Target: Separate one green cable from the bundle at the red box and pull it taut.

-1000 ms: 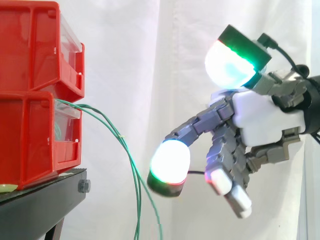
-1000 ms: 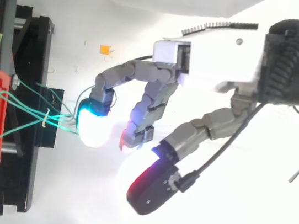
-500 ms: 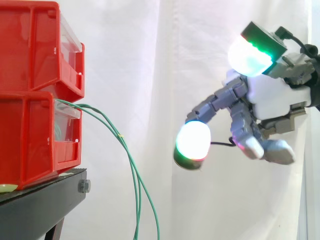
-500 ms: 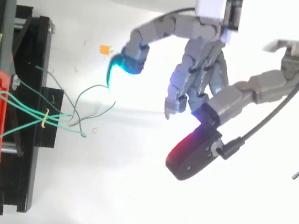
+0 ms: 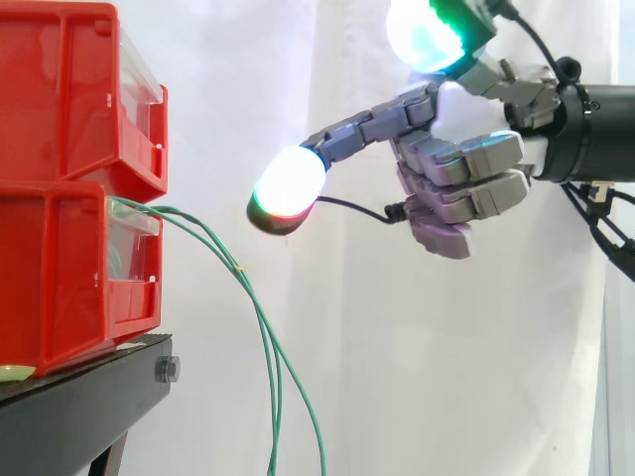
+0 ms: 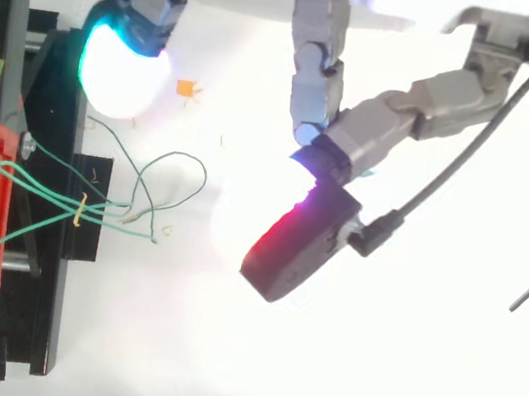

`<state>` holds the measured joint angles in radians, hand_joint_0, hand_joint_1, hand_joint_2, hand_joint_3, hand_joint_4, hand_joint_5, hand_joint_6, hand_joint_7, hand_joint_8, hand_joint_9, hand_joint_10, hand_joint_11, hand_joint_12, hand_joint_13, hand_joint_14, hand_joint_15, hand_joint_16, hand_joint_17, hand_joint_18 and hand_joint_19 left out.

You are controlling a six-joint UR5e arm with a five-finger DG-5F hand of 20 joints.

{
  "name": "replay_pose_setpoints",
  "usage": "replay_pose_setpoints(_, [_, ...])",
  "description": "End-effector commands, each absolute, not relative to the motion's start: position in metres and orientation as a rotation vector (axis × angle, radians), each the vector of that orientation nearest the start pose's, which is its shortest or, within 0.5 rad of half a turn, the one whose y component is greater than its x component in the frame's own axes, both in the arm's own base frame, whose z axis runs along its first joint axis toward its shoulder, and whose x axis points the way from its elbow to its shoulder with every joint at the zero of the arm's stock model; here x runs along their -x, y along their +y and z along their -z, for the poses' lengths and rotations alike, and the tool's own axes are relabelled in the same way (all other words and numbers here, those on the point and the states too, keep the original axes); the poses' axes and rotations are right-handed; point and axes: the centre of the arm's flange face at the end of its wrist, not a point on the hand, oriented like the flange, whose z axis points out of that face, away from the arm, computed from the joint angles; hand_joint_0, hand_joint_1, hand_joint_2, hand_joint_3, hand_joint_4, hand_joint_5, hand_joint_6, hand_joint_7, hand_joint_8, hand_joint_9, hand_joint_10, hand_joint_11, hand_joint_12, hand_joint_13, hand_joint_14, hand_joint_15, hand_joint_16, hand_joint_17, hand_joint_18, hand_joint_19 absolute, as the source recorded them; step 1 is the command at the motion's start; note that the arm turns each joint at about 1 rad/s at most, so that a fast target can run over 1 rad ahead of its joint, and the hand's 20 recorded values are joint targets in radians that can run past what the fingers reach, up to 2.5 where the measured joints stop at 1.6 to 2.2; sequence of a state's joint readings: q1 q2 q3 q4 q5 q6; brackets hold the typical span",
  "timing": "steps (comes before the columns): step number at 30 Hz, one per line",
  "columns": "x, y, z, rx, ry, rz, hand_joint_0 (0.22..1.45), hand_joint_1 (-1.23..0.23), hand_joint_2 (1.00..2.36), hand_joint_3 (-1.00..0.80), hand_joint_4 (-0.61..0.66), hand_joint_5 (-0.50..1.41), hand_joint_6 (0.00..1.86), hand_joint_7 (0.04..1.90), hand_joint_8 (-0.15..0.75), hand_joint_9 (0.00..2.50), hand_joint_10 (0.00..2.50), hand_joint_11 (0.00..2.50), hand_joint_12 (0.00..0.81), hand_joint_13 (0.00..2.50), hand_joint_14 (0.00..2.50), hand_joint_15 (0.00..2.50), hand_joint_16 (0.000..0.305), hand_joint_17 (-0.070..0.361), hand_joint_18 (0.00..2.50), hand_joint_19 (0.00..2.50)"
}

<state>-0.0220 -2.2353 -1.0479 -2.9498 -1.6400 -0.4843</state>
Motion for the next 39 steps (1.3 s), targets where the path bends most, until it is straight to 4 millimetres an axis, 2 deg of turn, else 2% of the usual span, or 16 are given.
replay_pose_setpoints(1, [-0.756, -0.141, -0.338, -0.799, 1.372, -0.882, 0.31, -0.61, 1.00, -0.50, 0.40, -0.13, 0.50, 0.63, 0.394, 1.89, 0.01, 1.50, 0.578, 1.87, 0.00, 1.44, 0.105, 0.237, 2.34, 0.47])
replay_pose_setpoints(2, [-0.756, -0.142, -0.334, -0.808, 1.373, -0.876, 0.31, -0.61, 1.00, -0.50, 0.40, -0.13, 0.50, 0.62, 0.391, 1.90, 0.01, 1.52, 0.584, 1.87, 0.00, 1.47, 0.105, 0.237, 2.34, 0.47])
replay_pose_setpoints(4, [-0.756, -0.142, -0.332, -0.814, 1.369, -0.875, 0.31, -0.61, 1.00, -0.50, 0.42, -0.12, 0.50, 0.62, 0.389, 1.93, 0.01, 1.64, 0.578, 1.86, 0.22, 1.42, 0.105, 0.237, 2.35, 0.48])
replay_pose_setpoints(5, [-0.756, -0.141, -0.321, -0.821, 1.374, -0.876, 0.31, -0.61, 1.00, -0.50, 0.43, -0.12, 0.50, 0.61, 0.388, 1.94, 0.00, 1.68, 0.576, 1.85, 0.24, 1.43, 0.106, 0.238, 2.35, 0.47])
replay_pose_setpoints(7, [-0.756, -0.140, -0.313, -0.836, 1.361, -0.883, 0.31, -0.61, 1.00, -0.50, 0.42, -0.11, 0.50, 0.61, 0.394, 1.96, 0.05, 1.76, 0.568, 1.82, 0.48, 1.36, 0.107, 0.240, 2.36, 0.49])
replay_pose_setpoints(8, [-0.755, -0.139, -0.308, -0.843, 1.351, -0.885, 0.31, -0.61, 1.00, -0.50, 0.42, -0.11, 0.50, 0.61, 0.398, 1.96, 0.10, 1.76, 0.565, 1.82, 0.53, 1.35, 0.107, 0.240, 2.36, 0.49])
replay_pose_setpoints(10, [-0.756, -0.136, -0.305, -0.846, 1.333, -0.891, 0.31, -0.62, 1.00, -0.50, 0.42, -0.10, 0.50, 0.61, 0.411, 1.92, 0.42, 1.74, 0.561, 1.78, 0.90, 1.24, 0.106, 0.238, 2.37, 0.50])
replay_pose_setpoints(11, [-0.756, -0.135, -0.303, -0.849, 1.326, -0.892, 0.31, -0.62, 1.00, -0.50, 0.41, -0.10, 0.50, 0.61, 0.410, 1.92, 0.43, 1.74, 0.565, 1.78, 0.92, 1.23, 0.106, 0.238, 2.37, 0.50])
replay_pose_setpoints(14, [-0.757, -0.131, -0.300, -0.861, 1.310, -0.883, 0.32, -0.65, 1.00, -0.50, 0.39, -0.09, 0.50, 0.63, 0.411, 1.89, 0.73, 1.69, 0.553, 1.74, 1.21, 1.15, 0.106, 0.238, 2.36, 0.53])
replay_pose_setpoints(16, [-0.758, -0.125, -0.300, -0.863, 1.306, -0.886, 0.32, -0.66, 1.00, -0.50, 0.37, -0.08, 0.50, 0.64, 0.403, 1.86, 0.89, 1.65, 0.556, 1.72, 1.33, 1.12, 0.106, 0.239, 2.35, 0.53])
replay_pose_setpoints(20, [-0.760, -0.117, -0.299, -0.884, 1.296, -0.886, 0.32, -0.68, 1.00, -0.50, 0.35, -0.05, 0.50, 0.65, 0.407, 1.82, 1.01, 1.65, 0.558, 1.70, 1.39, 1.09, 0.106, 0.239, 2.31, 0.55])
replay_pose_setpoints(25, [-0.761, -0.106, -0.297, -0.900, 1.291, -0.888, 0.32, -0.67, 1.00, -0.50, 0.32, -0.03, 0.50, 0.62, 0.382, 1.82, 0.93, 1.67, 0.562, 1.67, 1.46, 1.06, 0.107, 0.240, 2.29, 0.54])
replay_pose_setpoints(30, [-0.756, -0.090, -0.273, -0.951, 1.276, -0.885, 0.32, -0.66, 1.00, -0.50, 0.29, -0.03, 0.50, 0.61, 0.363, 1.82, 0.88, 1.71, 0.563, 1.67, 1.45, 1.05, 0.106, 0.240, 2.25, 0.54])
replay_pose_setpoints(35, [-0.757, -0.083, -0.269, -0.953, 1.252, -0.912, 0.32, -0.65, 1.00, -0.50, 0.31, -0.02, 0.50, 0.64, 0.355, 1.80, 0.78, 1.71, 0.557, 1.65, 1.41, 1.05, 0.107, 0.240, 2.22, 0.54])
replay_pose_setpoints(39, [-0.757, -0.077, -0.269, -0.969, 1.240, -0.914, 0.32, -0.64, 1.00, -0.50, 0.37, -0.02, 0.50, 0.67, 0.383, 1.81, 0.34, 1.79, 0.548, 1.64, 1.41, 1.04, 0.106, 0.239, 2.20, 0.55])
